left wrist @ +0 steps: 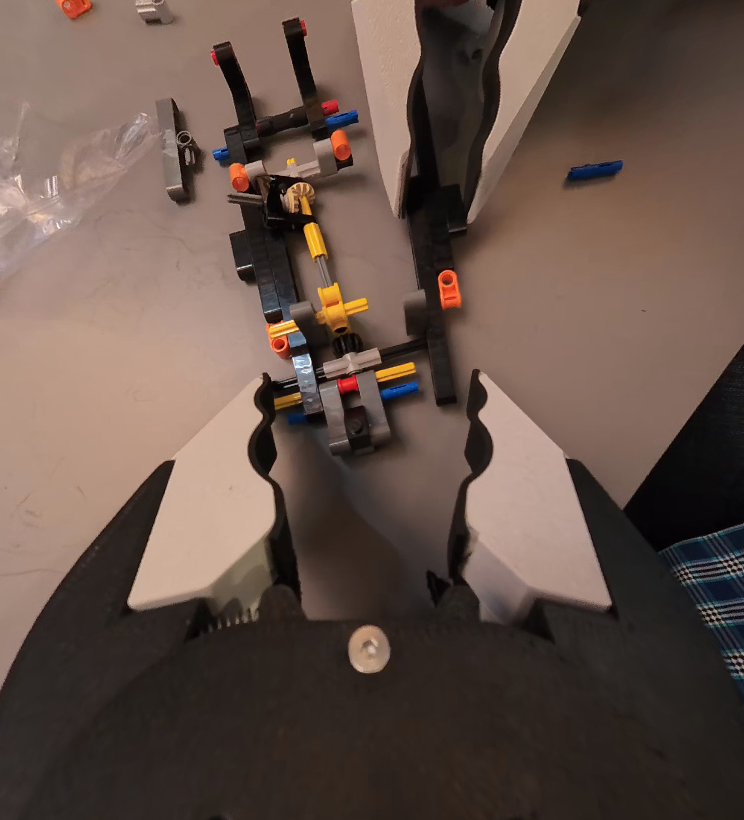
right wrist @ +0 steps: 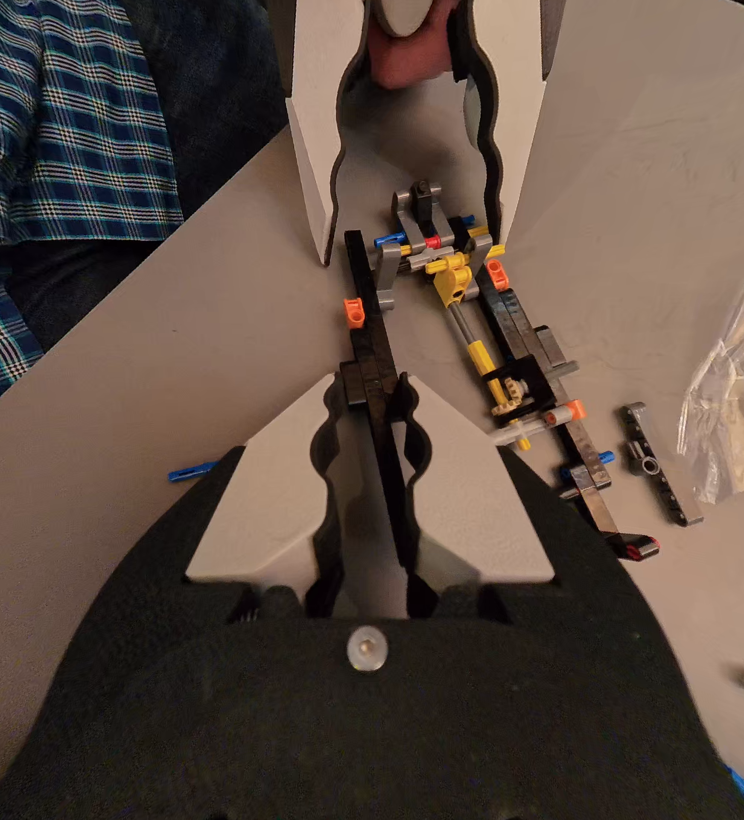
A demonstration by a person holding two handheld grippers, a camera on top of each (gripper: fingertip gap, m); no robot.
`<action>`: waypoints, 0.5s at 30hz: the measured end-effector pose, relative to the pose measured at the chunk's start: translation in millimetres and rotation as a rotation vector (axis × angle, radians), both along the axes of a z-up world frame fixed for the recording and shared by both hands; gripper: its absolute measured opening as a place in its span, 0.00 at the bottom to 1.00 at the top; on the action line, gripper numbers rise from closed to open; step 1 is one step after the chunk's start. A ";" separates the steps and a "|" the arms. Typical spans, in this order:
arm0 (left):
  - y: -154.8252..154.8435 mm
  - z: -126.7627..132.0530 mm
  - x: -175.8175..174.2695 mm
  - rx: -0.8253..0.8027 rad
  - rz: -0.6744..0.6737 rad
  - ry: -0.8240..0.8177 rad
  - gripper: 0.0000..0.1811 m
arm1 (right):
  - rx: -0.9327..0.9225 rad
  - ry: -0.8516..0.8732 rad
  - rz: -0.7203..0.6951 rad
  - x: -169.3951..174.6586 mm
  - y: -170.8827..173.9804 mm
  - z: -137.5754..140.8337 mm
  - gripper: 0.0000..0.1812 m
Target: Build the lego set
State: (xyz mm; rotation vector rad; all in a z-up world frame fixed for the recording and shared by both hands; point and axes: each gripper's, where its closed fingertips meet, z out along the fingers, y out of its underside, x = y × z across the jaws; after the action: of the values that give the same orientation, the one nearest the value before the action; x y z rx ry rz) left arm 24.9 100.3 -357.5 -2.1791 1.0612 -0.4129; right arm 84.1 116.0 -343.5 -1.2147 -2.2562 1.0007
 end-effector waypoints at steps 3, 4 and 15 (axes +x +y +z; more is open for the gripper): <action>0.7 0.5 1.2 0.004 0.000 -0.006 0.44 | 0.014 -0.008 0.002 -0.7 0.3 -2.6 0.13; 0.7 0.5 1.4 0.004 -0.001 -0.005 0.44 | 0.022 -0.008 0.001 -1.1 0.5 -3.0 0.13; 0.4 1.2 3.7 0.011 -0.004 -0.010 0.39 | 0.054 -0.017 -0.018 -3.3 2.9 -4.4 0.13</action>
State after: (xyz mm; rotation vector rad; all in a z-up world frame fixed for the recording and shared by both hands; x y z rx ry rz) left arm 28.6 100.7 -356.3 -2.1633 1.0604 -0.4183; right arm 80.8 118.8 -347.9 -1.2232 -2.2660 0.9195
